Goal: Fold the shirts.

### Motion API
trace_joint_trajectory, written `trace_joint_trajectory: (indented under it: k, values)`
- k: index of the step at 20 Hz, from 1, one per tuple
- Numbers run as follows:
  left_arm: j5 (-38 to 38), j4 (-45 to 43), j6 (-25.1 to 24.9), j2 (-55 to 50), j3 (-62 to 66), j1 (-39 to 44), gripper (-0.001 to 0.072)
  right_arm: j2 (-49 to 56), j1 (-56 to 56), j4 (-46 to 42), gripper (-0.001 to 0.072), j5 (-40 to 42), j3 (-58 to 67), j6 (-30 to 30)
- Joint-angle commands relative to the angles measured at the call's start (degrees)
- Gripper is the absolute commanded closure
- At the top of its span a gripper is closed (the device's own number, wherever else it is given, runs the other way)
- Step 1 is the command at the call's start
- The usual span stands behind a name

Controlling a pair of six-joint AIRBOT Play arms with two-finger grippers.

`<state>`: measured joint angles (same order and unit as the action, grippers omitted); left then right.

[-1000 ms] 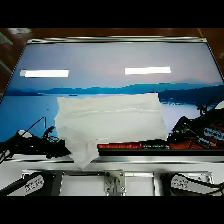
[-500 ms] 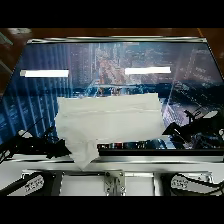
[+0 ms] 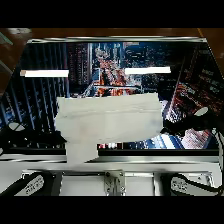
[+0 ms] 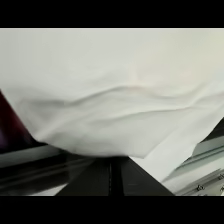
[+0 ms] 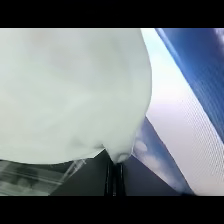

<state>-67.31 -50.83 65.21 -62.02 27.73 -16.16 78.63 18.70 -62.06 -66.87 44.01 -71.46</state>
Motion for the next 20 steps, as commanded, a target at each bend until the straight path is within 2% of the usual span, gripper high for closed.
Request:
trace_joint_trajectory:
  k: [1,3,6,8,14,18,19,20]
  values:
    - [-0.6,-0.3,0.5,1.9,9.9,0.3,0.0666,-2.9,-1.8,0.7,0.0644,4.9,2.4,1.6]
    - [0.1,-0.1,1.6,-0.1,14.7,0.8,0.0666,-2.7,-4.3,0.4,0.0644,9.9,5.3,-0.1]
    - [0.8,-0.1,1.7,-5.5,21.5,0.8,0.0666,-1.8,-9.2,-5.7,0.0644,19.3,11.2,-8.6]
    - [1.4,0.2,1.8,-10.1,26.3,0.9,0.0666,1.9,-11.2,-10.5,0.0644,19.6,16.8,-12.0]
    - [1.3,2.0,3.4,-25.5,41.1,2.4,0.0665,17.4,-14.3,-10.1,0.0644,19.6,30.8,-14.1]
    - [1.3,2.0,5.7,-34.1,47.8,4.5,0.0665,22.3,-14.3,-8.1,0.0642,20.9,34.2,-15.0]
    - [1.4,2.0,6.5,-35.7,48.0,4.8,0.0665,22.8,-14.3,-7.3,0.0615,21.4,34.2,-15.0]
    - [1.1,2.0,7.5,-37.2,48.0,4.8,0.0664,23.2,-14.3,-7.2,0.0541,21.6,34.2,-15.0]
